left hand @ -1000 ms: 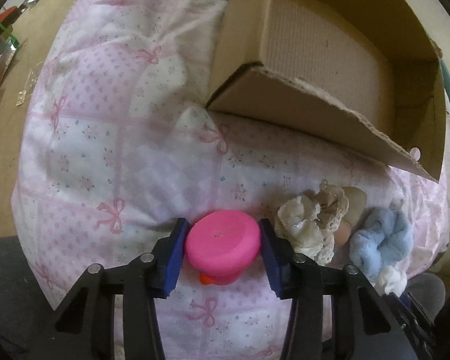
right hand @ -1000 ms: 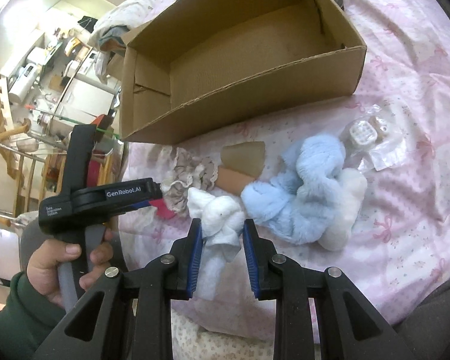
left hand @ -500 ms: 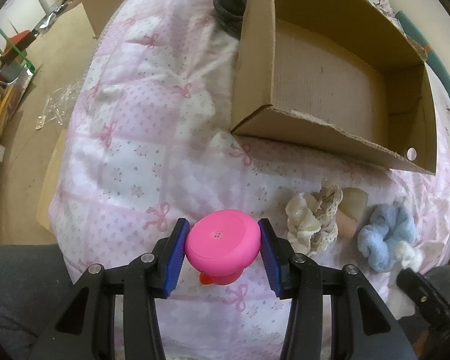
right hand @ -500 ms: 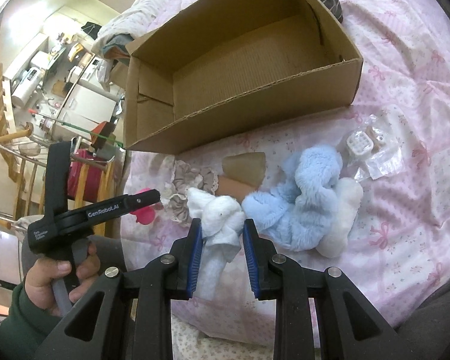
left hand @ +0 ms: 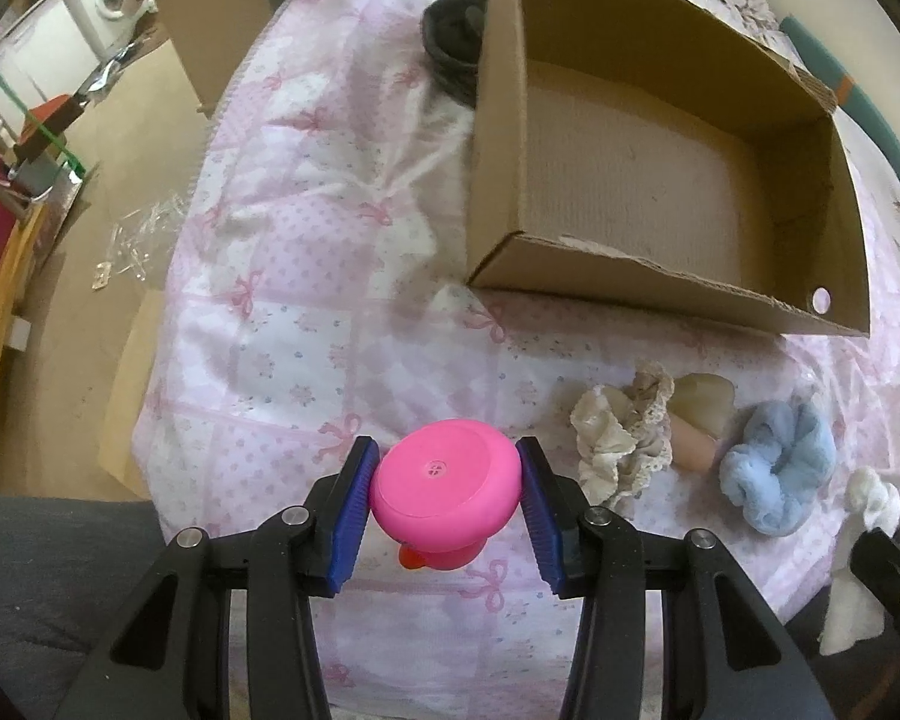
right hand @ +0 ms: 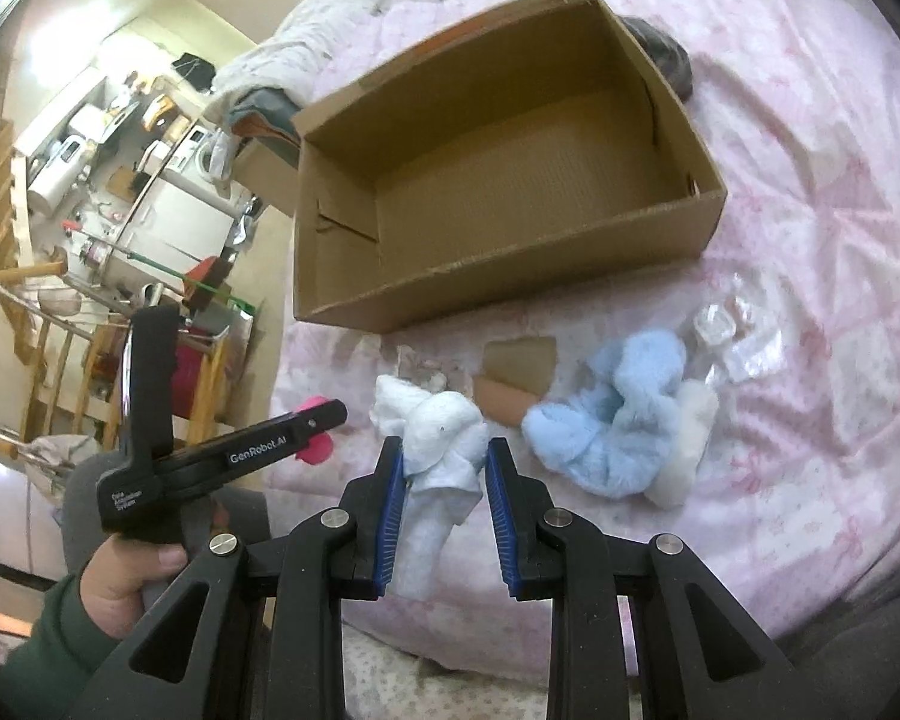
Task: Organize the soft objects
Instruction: 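Carry the pink duck into the box and open the left gripper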
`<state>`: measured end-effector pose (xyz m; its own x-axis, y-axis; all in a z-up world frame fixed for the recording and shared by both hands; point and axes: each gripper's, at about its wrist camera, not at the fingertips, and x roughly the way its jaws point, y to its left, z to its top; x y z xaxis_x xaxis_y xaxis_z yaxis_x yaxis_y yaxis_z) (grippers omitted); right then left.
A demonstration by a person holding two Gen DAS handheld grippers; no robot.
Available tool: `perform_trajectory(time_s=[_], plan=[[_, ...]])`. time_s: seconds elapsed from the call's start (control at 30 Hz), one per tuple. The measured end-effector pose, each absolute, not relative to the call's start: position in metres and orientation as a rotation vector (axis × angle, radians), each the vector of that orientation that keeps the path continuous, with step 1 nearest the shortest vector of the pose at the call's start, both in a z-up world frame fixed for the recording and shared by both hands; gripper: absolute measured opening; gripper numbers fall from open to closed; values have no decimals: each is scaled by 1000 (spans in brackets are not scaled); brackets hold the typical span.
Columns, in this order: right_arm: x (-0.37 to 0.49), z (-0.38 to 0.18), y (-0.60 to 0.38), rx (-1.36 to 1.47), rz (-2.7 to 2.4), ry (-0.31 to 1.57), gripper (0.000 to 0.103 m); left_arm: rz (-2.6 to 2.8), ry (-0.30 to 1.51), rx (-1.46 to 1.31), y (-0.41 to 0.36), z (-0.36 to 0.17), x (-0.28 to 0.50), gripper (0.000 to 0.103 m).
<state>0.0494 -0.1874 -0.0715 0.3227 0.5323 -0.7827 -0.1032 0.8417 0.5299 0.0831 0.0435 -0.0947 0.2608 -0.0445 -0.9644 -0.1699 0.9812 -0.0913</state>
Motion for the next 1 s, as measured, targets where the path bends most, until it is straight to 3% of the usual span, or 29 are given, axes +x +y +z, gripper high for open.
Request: perform_trajectory(time_s=[0.23, 0.57, 1.0], plan=[[50, -57, -189, 423, 455, 1145, 29, 91, 1243, -315, 65, -60, 76, 43], [90, -22, -204, 414, 442, 1033, 29, 34, 1032, -181, 46, 24, 98, 43], [166, -9, -203, 383, 407, 992, 29, -34, 1045, -74, 11, 7, 164, 43]])
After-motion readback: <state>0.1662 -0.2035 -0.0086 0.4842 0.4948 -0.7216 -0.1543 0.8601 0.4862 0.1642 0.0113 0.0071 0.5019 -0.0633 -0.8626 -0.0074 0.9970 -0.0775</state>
